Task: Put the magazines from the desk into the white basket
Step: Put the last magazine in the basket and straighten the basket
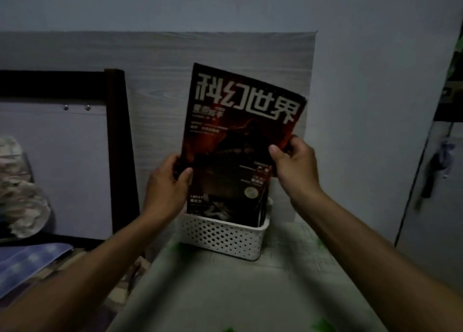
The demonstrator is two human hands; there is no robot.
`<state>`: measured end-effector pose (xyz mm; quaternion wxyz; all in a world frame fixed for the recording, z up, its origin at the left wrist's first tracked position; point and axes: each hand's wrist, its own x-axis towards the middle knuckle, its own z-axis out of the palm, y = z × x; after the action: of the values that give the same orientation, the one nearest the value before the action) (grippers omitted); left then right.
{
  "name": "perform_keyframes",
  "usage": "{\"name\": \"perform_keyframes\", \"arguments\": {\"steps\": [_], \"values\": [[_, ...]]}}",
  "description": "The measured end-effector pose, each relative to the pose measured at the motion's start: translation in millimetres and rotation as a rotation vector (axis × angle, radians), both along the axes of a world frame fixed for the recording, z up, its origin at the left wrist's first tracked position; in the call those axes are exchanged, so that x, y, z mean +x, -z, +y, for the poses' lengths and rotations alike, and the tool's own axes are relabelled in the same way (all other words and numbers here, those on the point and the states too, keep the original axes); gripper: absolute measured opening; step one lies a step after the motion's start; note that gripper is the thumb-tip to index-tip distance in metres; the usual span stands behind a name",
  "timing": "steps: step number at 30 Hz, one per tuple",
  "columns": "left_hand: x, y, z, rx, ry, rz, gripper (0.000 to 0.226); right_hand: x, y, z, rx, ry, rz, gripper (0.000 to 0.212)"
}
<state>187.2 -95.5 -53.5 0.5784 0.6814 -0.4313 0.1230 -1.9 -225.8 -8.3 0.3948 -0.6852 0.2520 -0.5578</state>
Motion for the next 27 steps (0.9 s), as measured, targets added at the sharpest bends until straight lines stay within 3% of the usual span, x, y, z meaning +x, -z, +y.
{"name": "perform_keyframes", "arguments": {"steps": [5,10,13,15,17,21,27], "values": [[32.3,51.1,-20.2,0.175,-0.137,0.010,0.012,31.2,53.3,-17.6,0.031,0.038,0.100,0.018],[38.7,87.2,-25.3,0.207,-0.208,0.105,0.063,30.4,86.7,-14.6,0.021,0.257,0.169,0.045],[39.5,101.7,-22.4,0.180,-0.003,0.432,0.062,15.4,126.4,2.0,0.096,0.230,0.176,0.049],[32.8,109.2,-20.5,0.173,0.148,0.566,0.063,10.2,151.4,15.7,0.190,0.106,0.159,0.032],[28.3,111.2,-18.1,0.196,0.162,0.539,0.073,13.2,165.2,19.6,0.275,0.032,0.128,0.020],[26.2,112.9,-14.1,0.230,0.122,0.481,0.096,17.6,165.8,17.0,0.219,0.123,0.186,0.031],[0.6,128.0,-12.7,0.154,0.115,0.384,0.083,-3.8,145.3,-3.4,0.224,0.222,0.239,0.023]]}}
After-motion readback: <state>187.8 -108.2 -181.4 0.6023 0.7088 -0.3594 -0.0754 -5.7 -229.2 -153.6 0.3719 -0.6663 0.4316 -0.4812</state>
